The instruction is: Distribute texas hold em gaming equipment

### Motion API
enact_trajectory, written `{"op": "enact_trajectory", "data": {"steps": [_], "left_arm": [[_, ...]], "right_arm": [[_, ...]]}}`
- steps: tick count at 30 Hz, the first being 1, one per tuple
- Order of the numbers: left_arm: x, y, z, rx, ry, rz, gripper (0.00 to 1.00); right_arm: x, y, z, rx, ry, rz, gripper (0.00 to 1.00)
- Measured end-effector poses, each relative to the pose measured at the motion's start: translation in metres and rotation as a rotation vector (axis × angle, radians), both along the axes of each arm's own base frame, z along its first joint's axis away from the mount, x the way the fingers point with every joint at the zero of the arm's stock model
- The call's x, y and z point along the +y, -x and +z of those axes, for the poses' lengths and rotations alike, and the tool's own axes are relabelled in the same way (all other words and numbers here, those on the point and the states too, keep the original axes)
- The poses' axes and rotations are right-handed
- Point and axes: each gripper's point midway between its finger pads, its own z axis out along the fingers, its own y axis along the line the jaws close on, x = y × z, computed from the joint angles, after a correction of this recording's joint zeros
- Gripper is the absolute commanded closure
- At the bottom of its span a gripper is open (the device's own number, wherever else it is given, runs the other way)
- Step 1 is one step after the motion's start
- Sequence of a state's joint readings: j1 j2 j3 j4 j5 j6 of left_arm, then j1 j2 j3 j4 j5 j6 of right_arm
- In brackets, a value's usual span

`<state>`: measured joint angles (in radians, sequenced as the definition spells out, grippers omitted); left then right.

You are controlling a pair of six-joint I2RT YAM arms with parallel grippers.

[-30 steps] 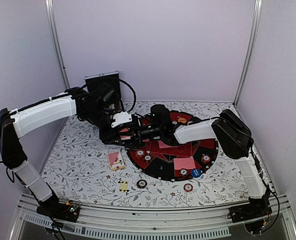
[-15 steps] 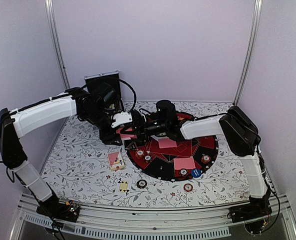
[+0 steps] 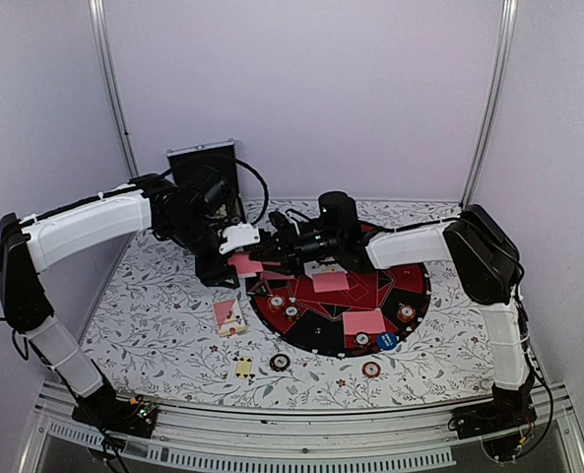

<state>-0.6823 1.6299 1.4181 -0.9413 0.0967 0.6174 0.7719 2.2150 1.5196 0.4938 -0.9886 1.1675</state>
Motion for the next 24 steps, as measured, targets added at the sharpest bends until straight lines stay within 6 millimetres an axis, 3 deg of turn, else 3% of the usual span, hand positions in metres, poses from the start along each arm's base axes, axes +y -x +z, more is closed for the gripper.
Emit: {"op": "enact_trajectory", "data": {"steps": [24], "left_arm": [[0.002, -0.002, -0.003, -0.011, -0.011, 0.004, 1.00]], "right_arm": [[-0.011, 0.001, 0.007, 0.035, 0.007, -0.010, 0.88]]}}
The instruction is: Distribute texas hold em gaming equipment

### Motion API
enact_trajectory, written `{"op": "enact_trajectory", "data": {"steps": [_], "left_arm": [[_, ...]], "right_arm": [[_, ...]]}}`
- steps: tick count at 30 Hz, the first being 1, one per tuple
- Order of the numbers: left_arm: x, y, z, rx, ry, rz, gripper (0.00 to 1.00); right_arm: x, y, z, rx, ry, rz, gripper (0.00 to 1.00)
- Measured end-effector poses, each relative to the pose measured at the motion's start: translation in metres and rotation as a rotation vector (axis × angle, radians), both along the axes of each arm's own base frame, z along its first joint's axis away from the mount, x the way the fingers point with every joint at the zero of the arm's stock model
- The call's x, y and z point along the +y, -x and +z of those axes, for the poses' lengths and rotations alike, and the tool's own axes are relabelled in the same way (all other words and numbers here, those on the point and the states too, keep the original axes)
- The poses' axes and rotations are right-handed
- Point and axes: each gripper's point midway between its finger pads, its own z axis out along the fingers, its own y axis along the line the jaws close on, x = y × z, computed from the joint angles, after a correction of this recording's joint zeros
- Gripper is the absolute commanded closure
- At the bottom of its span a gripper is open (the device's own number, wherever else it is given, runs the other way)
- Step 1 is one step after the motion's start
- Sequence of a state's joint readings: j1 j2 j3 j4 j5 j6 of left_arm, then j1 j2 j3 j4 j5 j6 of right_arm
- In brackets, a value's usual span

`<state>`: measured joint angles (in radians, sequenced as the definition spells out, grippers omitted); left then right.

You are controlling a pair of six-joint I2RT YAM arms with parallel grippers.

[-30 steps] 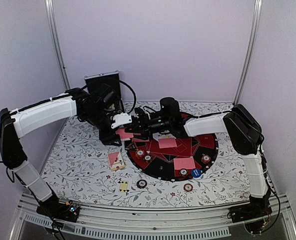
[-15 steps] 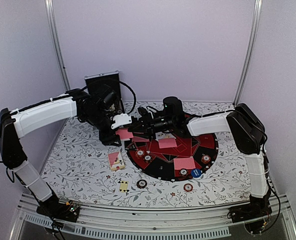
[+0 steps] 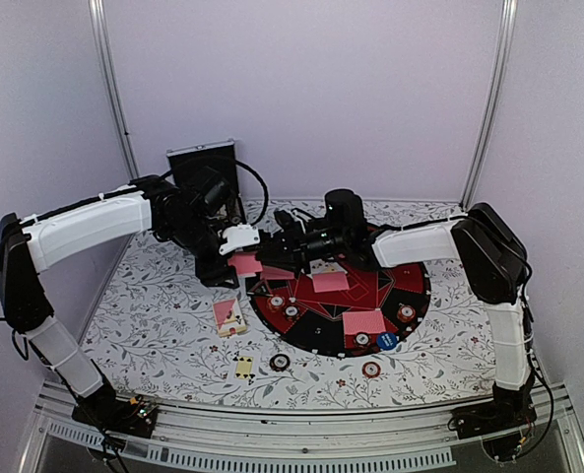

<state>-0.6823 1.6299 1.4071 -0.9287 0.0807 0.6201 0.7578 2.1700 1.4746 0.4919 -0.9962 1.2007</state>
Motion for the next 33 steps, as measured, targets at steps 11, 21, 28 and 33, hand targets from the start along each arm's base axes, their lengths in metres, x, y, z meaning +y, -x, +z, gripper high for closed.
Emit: {"op": "enact_trajectory", "data": {"steps": [11, 21, 28, 33], "left_arm": [[0.000, -0.001, 0.000, -0.006, -0.003, 0.002, 1.00], [-0.001, -0.003, 0.001, -0.016, 0.004, 0.002, 1.00], [-0.002, -0.004, -0.001, -0.021, 0.007, 0.002, 1.00], [0.000, -0.005, -0.001, -0.023, 0.001, 0.006, 1.00]], "right_arm": [[-0.003, 0.004, 0.003, 0.008, 0.000, 0.009, 0.95], [-0.009, 0.006, 0.004, 0.048, -0.022, 0.008, 0.99], [-0.017, 0.003, 0.010, 0.056, -0.031, -0.003, 0.88], [-0.020, 0.002, 0.015, 0.055, -0.039, -0.008, 0.61]]}}
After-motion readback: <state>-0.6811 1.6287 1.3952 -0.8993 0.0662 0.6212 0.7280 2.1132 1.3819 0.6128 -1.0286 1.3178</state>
